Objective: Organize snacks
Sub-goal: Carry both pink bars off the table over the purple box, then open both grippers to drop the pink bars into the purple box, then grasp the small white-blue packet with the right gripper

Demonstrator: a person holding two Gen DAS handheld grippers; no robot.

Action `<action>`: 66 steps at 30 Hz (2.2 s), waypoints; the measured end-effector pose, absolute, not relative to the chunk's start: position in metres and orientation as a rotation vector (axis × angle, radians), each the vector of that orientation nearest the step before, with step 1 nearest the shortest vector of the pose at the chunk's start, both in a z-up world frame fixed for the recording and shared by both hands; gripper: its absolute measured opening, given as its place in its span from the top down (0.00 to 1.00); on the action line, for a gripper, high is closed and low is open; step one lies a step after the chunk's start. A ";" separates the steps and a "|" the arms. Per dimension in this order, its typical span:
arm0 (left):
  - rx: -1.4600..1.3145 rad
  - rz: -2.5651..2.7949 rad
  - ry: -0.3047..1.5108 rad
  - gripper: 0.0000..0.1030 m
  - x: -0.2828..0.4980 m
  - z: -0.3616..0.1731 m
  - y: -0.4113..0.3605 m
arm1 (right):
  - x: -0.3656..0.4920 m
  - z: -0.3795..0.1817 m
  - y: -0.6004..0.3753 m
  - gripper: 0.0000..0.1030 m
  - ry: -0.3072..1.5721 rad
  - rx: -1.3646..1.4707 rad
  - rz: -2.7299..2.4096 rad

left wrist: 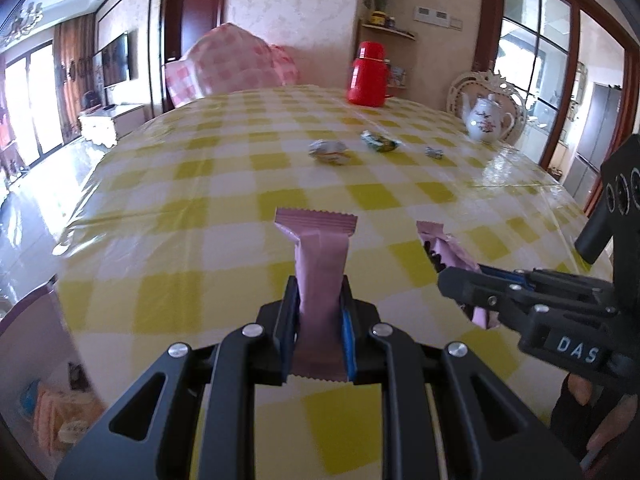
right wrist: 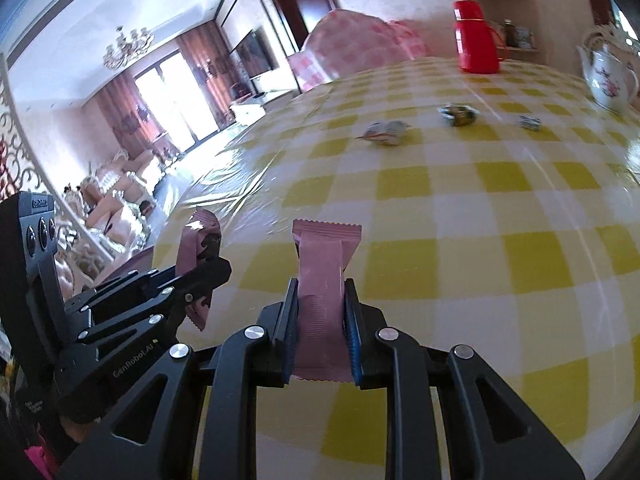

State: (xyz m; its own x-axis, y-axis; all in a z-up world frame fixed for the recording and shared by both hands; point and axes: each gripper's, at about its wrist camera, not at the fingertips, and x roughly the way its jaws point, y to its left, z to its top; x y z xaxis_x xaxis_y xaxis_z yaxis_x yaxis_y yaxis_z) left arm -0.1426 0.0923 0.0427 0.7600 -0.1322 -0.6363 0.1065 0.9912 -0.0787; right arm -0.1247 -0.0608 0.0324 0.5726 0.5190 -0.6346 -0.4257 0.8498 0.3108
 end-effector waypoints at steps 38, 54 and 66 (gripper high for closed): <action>-0.097 0.547 0.698 0.05 -0.218 0.079 0.329 | -0.162 0.052 0.084 0.34 0.760 0.035 0.897; -0.121 -0.038 0.783 0.02 0.023 0.059 0.067 | -0.019 0.023 -0.219 0.22 0.764 0.359 0.185; -0.081 0.045 0.859 0.02 0.166 0.019 0.023 | 0.069 0.010 -0.246 0.16 0.788 0.299 0.097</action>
